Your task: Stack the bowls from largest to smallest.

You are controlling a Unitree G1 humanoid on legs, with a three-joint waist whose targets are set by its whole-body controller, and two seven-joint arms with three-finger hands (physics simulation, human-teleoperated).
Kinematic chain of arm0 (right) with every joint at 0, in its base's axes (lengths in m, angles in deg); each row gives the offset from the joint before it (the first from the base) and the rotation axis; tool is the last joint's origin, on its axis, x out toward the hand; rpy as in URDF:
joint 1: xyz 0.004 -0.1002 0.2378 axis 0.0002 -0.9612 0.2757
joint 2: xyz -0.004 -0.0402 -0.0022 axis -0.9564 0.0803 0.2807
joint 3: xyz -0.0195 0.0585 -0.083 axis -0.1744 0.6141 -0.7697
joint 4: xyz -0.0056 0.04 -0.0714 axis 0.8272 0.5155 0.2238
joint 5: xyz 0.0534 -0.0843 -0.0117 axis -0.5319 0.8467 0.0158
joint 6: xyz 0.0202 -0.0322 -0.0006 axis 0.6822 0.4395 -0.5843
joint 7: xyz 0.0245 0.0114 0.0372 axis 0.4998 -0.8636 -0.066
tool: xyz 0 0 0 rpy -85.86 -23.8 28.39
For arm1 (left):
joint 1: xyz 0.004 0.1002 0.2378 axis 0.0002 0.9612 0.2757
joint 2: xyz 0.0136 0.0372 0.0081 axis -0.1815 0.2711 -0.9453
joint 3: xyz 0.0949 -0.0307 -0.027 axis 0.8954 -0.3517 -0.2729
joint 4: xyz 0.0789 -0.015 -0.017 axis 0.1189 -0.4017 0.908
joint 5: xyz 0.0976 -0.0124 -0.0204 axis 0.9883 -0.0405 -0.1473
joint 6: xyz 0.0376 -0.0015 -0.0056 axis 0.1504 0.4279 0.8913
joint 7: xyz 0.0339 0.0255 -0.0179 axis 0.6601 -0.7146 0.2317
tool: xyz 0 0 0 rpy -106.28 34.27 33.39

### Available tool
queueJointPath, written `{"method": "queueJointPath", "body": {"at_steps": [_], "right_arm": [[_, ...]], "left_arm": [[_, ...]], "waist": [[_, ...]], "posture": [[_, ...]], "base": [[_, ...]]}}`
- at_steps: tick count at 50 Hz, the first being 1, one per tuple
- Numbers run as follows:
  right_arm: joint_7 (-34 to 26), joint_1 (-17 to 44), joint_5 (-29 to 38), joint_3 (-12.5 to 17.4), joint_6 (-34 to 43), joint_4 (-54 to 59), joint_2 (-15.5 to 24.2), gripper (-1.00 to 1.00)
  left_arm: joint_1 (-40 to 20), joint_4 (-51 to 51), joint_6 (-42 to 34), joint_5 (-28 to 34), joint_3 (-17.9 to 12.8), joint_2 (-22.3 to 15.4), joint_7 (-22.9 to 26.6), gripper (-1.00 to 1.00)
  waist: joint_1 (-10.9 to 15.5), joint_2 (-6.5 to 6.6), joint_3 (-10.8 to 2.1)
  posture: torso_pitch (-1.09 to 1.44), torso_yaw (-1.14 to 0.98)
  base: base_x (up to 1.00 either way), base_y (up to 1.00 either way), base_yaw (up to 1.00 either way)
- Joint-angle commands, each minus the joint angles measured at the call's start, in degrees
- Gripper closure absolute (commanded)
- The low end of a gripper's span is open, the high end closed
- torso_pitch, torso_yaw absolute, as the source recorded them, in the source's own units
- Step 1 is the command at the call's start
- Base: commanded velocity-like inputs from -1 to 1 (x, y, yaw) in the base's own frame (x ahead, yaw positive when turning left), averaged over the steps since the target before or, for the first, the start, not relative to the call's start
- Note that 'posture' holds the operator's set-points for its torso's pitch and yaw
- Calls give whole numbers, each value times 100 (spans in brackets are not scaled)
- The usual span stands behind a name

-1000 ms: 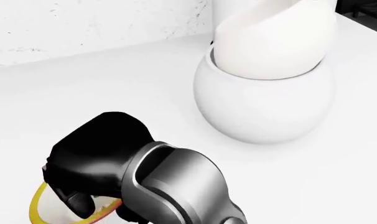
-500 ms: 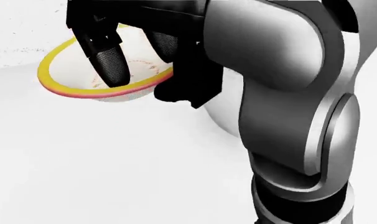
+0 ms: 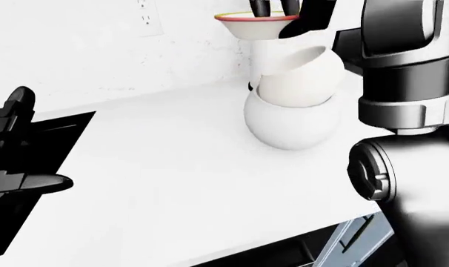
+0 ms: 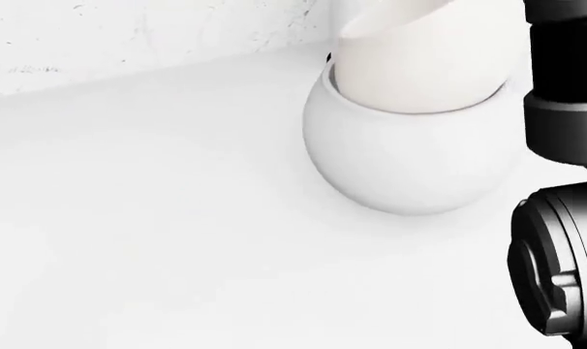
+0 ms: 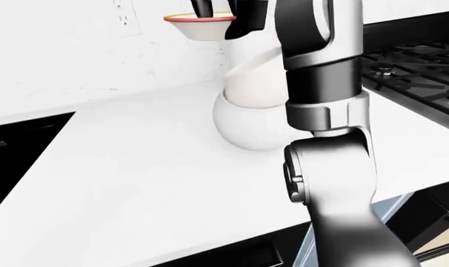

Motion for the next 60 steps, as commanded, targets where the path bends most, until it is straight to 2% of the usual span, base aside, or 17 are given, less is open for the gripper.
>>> {"method": "queueJointPath", "body": {"at_steps": [1, 10, 15, 22, 31, 36, 42, 60], "right_arm": [[385, 298, 52, 44, -207, 107, 42, 100], [668, 459, 147, 39, -401, 614, 1, 100], [661, 517, 155, 39, -444, 672, 11, 100], [799, 500, 204, 11, -569, 870, -20, 100], [909, 470, 302, -19, -700, 1051, -75, 100], [1001, 425, 336, -34, -794, 1206, -106, 100], [1119, 401, 492, -91, -940, 1469, -129, 100], [1431, 422, 1215, -196, -1440, 2268, -90, 99]], "left_arm": [[-93, 53, 167, -9, -47, -111, 1, -100], [-83, 6, 222, 179, 122, -54, 87, -100], [-105, 44, 183, 222, 167, -1, 139, -100], [-57, -50, 320, 533, 300, 167, 371, -100], [-60, -41, 286, 585, 217, 229, 472, -100], [-71, -56, 300, 630, 230, 239, 485, -100], [-46, -63, 321, 683, 230, 279, 537, -100], [-26, -260, 398, 778, 124, 258, 726, -100]], "waist": [[1, 8, -77], [-8, 12, -97], [-3, 5, -182], [9, -6, -409], [49, -14, -727], [93, -15, -823], [129, -12, -872], [216, -23, -886]], "posture": [[-30, 0], [-30, 0], [-35, 0], [-42, 0], [-51, 0], [-51, 0], [-51, 0], [-51, 0]], "base": [[0, 0, 0], [0, 0, 0], [0, 0, 0], [0, 0, 0], [0, 0, 0], [0, 0, 0], [0, 0, 0], [0, 0, 0]]}}
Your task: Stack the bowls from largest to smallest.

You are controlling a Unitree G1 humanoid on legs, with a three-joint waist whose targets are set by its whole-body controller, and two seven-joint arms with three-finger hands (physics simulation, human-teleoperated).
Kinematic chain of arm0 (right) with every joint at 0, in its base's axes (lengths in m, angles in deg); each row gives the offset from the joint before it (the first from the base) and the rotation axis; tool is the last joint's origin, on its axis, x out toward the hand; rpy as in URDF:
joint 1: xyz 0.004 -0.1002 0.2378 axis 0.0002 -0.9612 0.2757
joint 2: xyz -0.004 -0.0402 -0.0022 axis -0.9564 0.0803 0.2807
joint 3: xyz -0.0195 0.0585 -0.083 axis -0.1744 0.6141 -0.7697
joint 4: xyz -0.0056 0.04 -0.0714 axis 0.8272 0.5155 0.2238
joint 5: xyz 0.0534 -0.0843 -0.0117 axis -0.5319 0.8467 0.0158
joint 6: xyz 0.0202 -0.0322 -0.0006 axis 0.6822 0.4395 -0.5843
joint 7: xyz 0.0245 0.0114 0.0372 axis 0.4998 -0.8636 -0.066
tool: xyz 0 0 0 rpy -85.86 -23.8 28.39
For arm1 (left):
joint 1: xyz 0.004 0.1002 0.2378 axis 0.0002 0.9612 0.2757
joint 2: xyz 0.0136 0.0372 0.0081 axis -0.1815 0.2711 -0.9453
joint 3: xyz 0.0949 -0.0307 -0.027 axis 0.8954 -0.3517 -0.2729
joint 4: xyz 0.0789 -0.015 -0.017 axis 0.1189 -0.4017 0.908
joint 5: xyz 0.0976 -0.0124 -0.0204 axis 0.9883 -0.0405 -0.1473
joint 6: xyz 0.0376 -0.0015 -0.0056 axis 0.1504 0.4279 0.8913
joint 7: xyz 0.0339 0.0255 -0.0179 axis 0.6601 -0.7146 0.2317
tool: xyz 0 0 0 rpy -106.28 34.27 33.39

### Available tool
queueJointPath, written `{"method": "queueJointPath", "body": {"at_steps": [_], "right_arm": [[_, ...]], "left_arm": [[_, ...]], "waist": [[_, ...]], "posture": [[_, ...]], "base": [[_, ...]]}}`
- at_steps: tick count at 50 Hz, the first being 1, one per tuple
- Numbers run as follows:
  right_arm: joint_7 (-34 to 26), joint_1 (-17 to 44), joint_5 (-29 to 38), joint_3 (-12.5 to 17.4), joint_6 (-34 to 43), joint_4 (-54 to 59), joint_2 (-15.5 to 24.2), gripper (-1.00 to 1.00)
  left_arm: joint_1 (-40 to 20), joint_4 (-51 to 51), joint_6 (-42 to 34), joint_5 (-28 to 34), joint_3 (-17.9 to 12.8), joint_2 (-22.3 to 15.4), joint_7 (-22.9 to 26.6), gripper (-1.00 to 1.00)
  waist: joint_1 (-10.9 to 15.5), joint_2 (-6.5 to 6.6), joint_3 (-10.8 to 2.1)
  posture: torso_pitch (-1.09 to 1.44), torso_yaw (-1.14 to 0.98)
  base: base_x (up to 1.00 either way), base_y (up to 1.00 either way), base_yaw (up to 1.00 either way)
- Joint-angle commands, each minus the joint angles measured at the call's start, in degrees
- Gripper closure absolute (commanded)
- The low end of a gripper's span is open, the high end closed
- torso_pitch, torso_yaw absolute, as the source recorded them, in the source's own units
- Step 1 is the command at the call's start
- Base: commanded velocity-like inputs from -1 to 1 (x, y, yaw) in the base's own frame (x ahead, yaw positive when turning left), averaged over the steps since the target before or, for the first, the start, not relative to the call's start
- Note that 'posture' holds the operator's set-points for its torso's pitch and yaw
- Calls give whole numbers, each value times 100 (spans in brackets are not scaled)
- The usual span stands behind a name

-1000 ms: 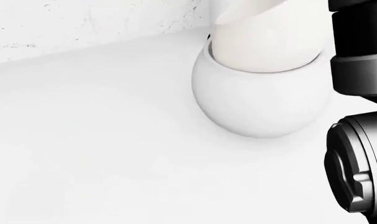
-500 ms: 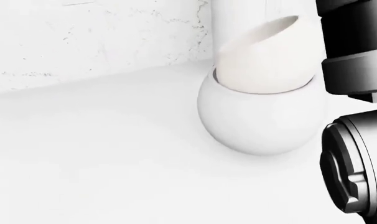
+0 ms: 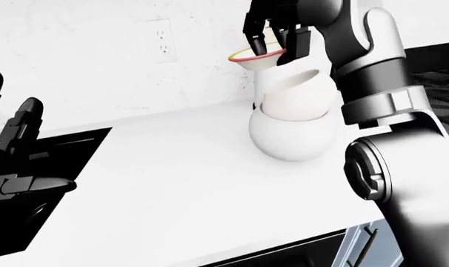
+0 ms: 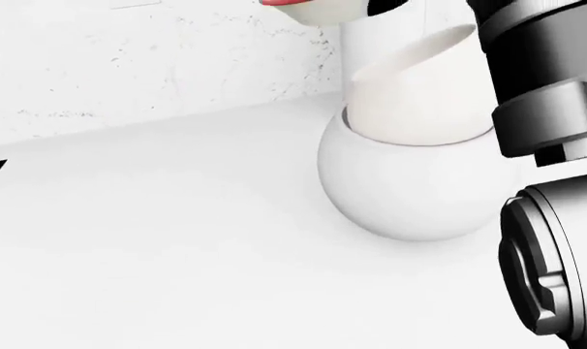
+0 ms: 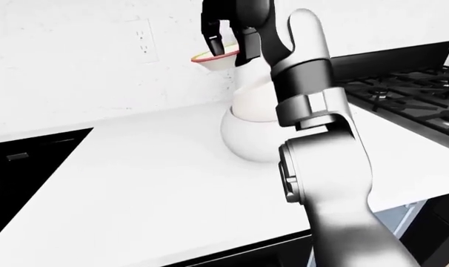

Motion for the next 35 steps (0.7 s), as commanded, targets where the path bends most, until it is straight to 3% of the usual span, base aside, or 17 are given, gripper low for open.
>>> {"method": "queueJointPath", "body": {"at_steps": [1, 16, 27, 35], "right_arm": [[217, 257, 101, 52, -47, -163, 51, 99], [983, 275, 811, -5, -226, 586, 90, 98], [1946, 389, 978, -17, -158, 1443, 115, 98], [2173, 274, 1021, -50, -108, 1630, 120, 98]], "left_arm": [[-108, 98, 142, -30, -73, -122, 6, -100], [-41, 50, 187, -17, -149, -107, 90, -100], [22, -90, 379, 270, -44, 33, 308, -100], [64, -201, 510, 469, -9, 146, 487, -100]], "waist": [[4, 16, -49], [16, 42, -81], [24, 39, -107], [27, 35, -120]], "posture": [[-51, 0], [-51, 0], [-51, 0], [-51, 0]], "base": [[0, 0, 0], [0, 0, 0], [0, 0, 0], [0, 0, 0]]}}
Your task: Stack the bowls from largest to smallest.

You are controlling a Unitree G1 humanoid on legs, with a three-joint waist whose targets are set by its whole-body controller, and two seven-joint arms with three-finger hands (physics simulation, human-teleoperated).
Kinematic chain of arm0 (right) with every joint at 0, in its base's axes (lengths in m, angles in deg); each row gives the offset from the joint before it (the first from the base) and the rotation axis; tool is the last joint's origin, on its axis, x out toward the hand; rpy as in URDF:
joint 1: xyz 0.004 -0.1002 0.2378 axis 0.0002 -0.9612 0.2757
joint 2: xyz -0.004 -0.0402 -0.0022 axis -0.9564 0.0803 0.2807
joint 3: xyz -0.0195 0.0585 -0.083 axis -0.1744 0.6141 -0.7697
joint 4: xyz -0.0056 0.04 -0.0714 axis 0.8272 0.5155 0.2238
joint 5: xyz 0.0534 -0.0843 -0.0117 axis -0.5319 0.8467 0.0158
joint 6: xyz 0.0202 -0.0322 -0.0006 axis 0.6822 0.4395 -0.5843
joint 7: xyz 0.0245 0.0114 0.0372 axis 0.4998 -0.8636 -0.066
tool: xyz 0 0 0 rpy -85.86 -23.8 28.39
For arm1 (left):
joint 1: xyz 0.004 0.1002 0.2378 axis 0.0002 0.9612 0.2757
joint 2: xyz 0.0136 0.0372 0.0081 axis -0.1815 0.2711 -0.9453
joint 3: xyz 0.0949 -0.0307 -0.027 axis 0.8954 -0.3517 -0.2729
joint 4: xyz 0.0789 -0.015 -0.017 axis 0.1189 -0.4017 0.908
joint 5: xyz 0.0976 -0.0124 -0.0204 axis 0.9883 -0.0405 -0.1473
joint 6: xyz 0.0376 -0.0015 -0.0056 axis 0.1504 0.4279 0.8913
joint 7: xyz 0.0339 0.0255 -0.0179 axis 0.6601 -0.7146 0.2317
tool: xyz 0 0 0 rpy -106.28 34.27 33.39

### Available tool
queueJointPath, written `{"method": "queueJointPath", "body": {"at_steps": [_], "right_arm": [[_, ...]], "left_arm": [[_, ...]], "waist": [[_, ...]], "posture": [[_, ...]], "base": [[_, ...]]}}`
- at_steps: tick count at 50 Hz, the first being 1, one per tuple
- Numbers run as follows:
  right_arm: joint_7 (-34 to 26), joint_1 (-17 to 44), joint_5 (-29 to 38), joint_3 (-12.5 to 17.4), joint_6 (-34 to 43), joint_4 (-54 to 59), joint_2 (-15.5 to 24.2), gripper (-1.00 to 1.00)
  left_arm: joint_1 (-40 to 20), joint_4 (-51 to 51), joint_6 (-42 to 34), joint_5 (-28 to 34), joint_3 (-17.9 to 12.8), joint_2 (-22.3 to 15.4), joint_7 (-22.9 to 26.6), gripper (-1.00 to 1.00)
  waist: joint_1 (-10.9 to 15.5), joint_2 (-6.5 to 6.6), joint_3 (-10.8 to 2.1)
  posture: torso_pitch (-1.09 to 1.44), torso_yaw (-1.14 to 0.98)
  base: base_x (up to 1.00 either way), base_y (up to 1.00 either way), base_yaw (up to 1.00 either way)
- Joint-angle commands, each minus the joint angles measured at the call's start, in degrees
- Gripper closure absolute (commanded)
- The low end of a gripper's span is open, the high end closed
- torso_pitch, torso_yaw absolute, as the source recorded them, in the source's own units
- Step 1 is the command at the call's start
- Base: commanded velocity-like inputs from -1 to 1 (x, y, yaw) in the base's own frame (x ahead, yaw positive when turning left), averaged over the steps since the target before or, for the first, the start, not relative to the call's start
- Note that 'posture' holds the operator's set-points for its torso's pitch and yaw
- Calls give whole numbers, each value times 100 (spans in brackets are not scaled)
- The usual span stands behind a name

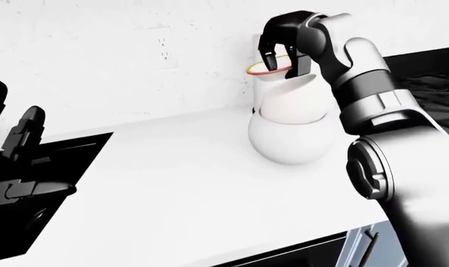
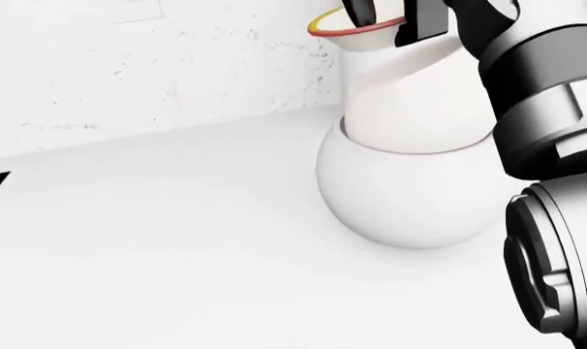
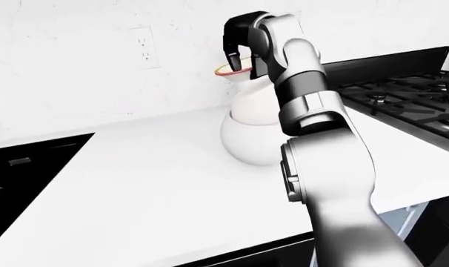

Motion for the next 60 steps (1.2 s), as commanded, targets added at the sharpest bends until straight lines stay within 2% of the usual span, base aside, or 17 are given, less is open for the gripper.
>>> {"method": "queueJointPath", "body": {"at_steps": [1, 9, 15, 21, 27, 32, 34, 38, 46, 55, 60], "right_arm": [[170, 219, -15, 36, 49, -232, 50, 98], [191, 154, 70, 5, 48, -202, 90, 100], [155, 78, 164, -9, 78, -222, 139, 80], [6, -2, 276, -8, 131, -263, 188, 80], [-184, -11, 336, 20, 89, -363, 269, 72], [-267, 39, 346, 59, 34, -417, 351, 58], [-307, 55, 344, 73, 15, -442, 381, 43], [-352, 84, 324, 98, -5, -475, 395, 33], [-462, 87, 304, 115, -41, -561, 441, 30], [-812, 132, 236, 183, -193, -882, 598, 25], [-970, 77, 181, 227, -301, -1103, 661, 15]], "left_arm": [[-92, 86, 178, 40, -72, -93, 48, -100], [-74, 38, 219, 126, -81, -41, 132, -100], [-84, -13, 239, 153, -101, -23, 166, -100], [-104, -68, 229, 109, -159, -70, 163, -100], [-126, -5, 138, -6, -210, -129, 80, -100], [-142, 56, 67, -106, -245, -184, 4, -100], [-149, 66, 56, -128, -238, -196, -21, -100], [-158, 68, 55, -147, -221, -215, -49, -100], [-159, -2, 137, -87, -160, -201, -33, -100], [-145, 112, 0, -262, -275, -235, -126, -100], [-177, 157, -44, -339, -265, -267, -214, -100]], "waist": [[3, 5, -36], [9, -14, -37], [26, -24, -30], [32, -36, -36], [42, -40, -32], [48, -39, -25], [51, -37, -25], [58, -36, -28], [54, -40, -37], [46, -44, -21], [39, -39, -13]], "posture": [[-51, 0], [-51, 0], [-51, 0], [-51, 0], [-51, 0], [-51, 0], [-51, 0], [-51, 0], [-51, 0], [-51, 0], [-51, 0]], "base": [[0, 0, 0], [0, 0, 0], [0, 0, 0], [0, 0, 0], [0, 0, 0], [0, 0, 0], [0, 0, 0], [0, 0, 0], [0, 0, 0], [0, 0, 0], [0, 0, 0]]}}
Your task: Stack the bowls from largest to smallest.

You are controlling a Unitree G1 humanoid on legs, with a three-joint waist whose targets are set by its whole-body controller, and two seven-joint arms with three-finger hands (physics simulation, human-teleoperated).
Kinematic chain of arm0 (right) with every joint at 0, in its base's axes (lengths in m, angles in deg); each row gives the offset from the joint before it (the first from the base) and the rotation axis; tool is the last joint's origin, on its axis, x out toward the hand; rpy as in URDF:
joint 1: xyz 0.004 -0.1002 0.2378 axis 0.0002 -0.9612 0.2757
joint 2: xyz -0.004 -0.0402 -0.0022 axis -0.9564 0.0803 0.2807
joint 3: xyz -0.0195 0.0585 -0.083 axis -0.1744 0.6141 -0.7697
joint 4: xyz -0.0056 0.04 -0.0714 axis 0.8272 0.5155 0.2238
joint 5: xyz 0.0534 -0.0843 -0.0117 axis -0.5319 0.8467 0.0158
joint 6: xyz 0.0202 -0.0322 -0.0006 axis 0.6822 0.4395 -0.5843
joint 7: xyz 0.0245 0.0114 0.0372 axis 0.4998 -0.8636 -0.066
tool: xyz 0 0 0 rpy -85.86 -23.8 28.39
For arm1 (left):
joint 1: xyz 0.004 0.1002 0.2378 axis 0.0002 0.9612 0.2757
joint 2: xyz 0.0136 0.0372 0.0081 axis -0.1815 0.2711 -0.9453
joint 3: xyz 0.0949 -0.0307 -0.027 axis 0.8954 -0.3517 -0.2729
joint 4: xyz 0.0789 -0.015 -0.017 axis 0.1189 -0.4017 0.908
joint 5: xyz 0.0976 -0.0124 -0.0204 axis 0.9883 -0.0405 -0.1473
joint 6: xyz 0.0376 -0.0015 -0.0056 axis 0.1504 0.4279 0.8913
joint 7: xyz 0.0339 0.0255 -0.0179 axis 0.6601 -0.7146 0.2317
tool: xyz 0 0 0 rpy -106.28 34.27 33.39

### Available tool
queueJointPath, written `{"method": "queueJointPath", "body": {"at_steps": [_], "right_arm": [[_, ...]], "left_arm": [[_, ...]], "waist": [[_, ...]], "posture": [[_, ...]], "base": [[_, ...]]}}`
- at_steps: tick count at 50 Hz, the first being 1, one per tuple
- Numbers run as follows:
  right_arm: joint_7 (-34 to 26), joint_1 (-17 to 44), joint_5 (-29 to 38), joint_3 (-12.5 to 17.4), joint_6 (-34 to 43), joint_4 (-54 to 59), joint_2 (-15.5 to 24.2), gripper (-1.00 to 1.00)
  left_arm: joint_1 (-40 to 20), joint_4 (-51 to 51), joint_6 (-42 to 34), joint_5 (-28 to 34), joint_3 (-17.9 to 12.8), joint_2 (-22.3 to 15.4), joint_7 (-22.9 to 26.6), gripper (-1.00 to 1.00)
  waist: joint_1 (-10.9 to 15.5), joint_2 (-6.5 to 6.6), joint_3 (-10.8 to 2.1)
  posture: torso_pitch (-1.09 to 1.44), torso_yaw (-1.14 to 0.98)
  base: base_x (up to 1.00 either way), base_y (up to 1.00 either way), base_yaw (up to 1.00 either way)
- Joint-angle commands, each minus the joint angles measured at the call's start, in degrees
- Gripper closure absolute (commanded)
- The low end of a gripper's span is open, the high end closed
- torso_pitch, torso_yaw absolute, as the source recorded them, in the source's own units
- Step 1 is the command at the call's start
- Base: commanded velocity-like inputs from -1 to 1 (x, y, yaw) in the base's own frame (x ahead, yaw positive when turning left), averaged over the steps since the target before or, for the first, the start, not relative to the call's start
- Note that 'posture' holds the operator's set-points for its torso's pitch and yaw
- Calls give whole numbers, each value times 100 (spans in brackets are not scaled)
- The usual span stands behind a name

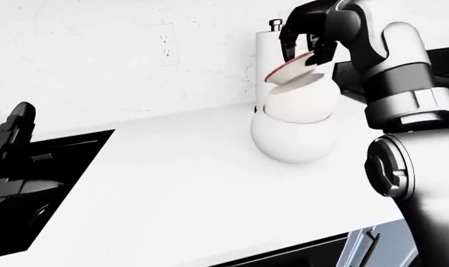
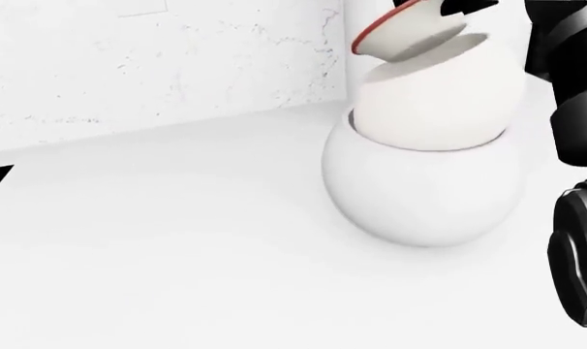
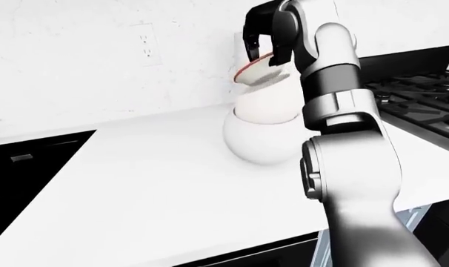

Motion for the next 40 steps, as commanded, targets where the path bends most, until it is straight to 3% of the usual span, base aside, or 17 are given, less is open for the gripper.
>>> {"method": "queueJointPath", "body": {"at_steps": [1, 11, 24, 32, 36, 40], "right_arm": [[36, 206, -57, 61, -34, -312, 75, 11], [-534, 119, -252, 191, -251, -1018, 212, 7], [-1228, 85, -800, 497, -301, -1825, 699, 8], [-2251, -709, -1901, 978, 78, -3766, 1143, 9], [-2782, -1304, -2711, 1300, 720, -5112, 1399, 7], [-3081, -1922, -3512, 1594, 1389, -6252, 1906, 3]], "left_arm": [[-114, 115, 121, -66, -31, -122, -57, -100], [-116, 259, 60, -166, 14, -128, -189, -100], [-176, 371, -47, -267, 45, -201, -332, -100], [-307, 572, -332, -679, -107, -493, -664, -100], [-287, 670, -357, -772, -115, -569, -753, -100], [-302, 739, -417, -873, -163, -664, -831, -100]], "waist": [[-6, 4, -34], [-32, 4, -21], [-59, -25, -3], [-71, -61, 36], [-72, -90, 40], [-71, -118, 40]], "posture": [[-51, 0], [-51, 0], [-51, 0], [-51, 0], [-51, 0], [-51, 0]], "base": [[0, 0, 0], [0, 0, 0], [0, 0, 0], [0, 0, 0], [0, 0, 0], [0, 0, 0]]}}
